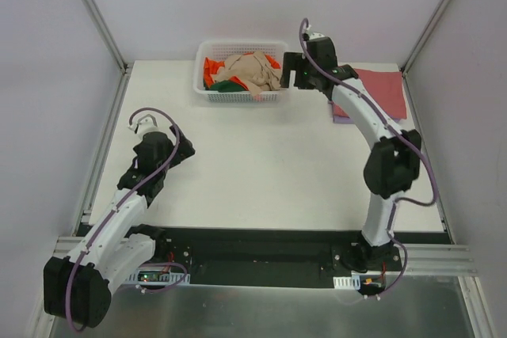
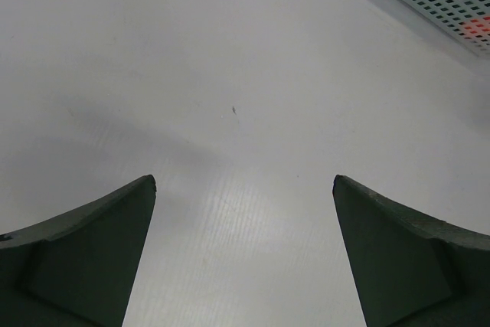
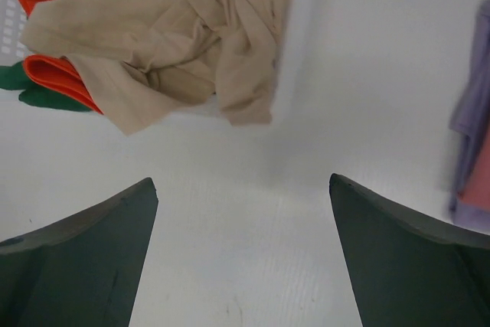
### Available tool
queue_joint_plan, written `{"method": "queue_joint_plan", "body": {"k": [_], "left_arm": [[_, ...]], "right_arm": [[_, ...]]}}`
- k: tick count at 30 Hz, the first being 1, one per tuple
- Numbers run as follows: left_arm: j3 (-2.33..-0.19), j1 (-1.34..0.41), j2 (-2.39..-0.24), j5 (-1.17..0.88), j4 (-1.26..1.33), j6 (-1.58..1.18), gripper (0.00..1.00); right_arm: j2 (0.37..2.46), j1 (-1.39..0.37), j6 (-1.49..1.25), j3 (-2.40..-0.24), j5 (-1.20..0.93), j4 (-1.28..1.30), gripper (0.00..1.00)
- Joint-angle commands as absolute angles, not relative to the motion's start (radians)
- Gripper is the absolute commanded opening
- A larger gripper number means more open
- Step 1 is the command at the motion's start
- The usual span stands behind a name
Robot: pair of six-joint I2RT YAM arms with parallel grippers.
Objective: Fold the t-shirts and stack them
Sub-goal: Grab crumpled tshirt from bin with the right arm
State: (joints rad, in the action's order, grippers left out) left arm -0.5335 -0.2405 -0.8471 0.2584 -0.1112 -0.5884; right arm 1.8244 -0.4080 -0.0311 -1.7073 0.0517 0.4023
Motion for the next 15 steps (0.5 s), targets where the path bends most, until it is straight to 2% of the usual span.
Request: {"method": "queue_joint_plan", "body": {"k": [1,5,11,15], "left_arm": [[-0.522,-0.229,-0.841,0.242,-0.045,-0.580,0.99],[-0.514,-0.224,-0.831,0.235,-0.037,-0.581,0.99],[-0.512,-0.222,-0.853,0.226,-0.029,-0.584,0.99],[-0.515,-0.221,-0.870,0.206,-0.023,-0.588,0.99]], "right_arm": [[2.063,-0.413,0.032,-2.053,-0.113,0.497,0.96],[2.258,-0.436,0.002,-2.288,-0.098,0.465,0.96],[2.414,-0.459,-0.127,-2.319,-0.032,0.183,0.96],[2.534,-0.462,-0.205,-2.436,-0.035,0.114,0.96]]}}
